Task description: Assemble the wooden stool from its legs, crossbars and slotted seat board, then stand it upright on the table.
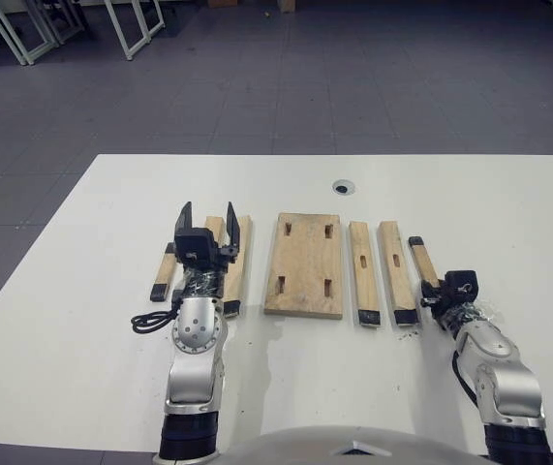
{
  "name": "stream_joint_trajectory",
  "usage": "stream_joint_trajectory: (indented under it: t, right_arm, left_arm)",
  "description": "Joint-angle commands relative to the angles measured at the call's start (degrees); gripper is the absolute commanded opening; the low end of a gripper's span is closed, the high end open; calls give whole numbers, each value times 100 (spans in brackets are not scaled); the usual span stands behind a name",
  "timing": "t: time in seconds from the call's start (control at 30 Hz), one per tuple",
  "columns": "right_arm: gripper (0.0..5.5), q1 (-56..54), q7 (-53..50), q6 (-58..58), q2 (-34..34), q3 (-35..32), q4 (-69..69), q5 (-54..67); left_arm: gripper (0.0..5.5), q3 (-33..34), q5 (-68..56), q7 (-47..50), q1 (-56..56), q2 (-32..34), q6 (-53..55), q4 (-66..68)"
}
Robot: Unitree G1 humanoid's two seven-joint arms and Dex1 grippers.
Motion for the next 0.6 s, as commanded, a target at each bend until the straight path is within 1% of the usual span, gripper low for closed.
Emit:
stream_joint_trajectory:
  t: [0.03, 0.07, 0.13, 0.2, 0.27, 0.37, 0.47, 0.6]
  right_arm:
    - [129, -255, -90, -421, 67, 12, 62, -81]
    - [129, -352, -73, -605, 91, 16, -31, -58]
    - [129, -537, 167, -1032, 43, 160, -261, -11]
    - [129, -642, 656, -1318, -97, 438, -461, 99]
    - [129, -690, 1403, -1582, -315, 769, -576, 296]
    - [129, -796, 2192, -1890, -576, 942, -692, 586]
    - [129, -821, 2654, -2037, -709, 1135, -844, 730]
    - [129, -520, 3093, -2336, -811, 1466, -1058, 800]
  left_arm:
    - [335, 96, -368, -40, -83, -128, 487, -114]
    - [335, 133, -574, -115, -110, -140, 727, -196]
    - [335, 177, -1385, -472, -150, -159, 1337, -458]
    - [335, 222, -2453, -817, -156, -239, 2053, -715]
    - [335, 197, -3714, -1171, -96, -207, 2950, -1028]
    - [335, 281, -5576, -1371, -83, -115, 3998, -1429]
    - [335, 434, -6534, -1088, -147, -165, 4340, -1498]
    - [335, 428, -7156, -722, -139, -143, 4518, -1449]
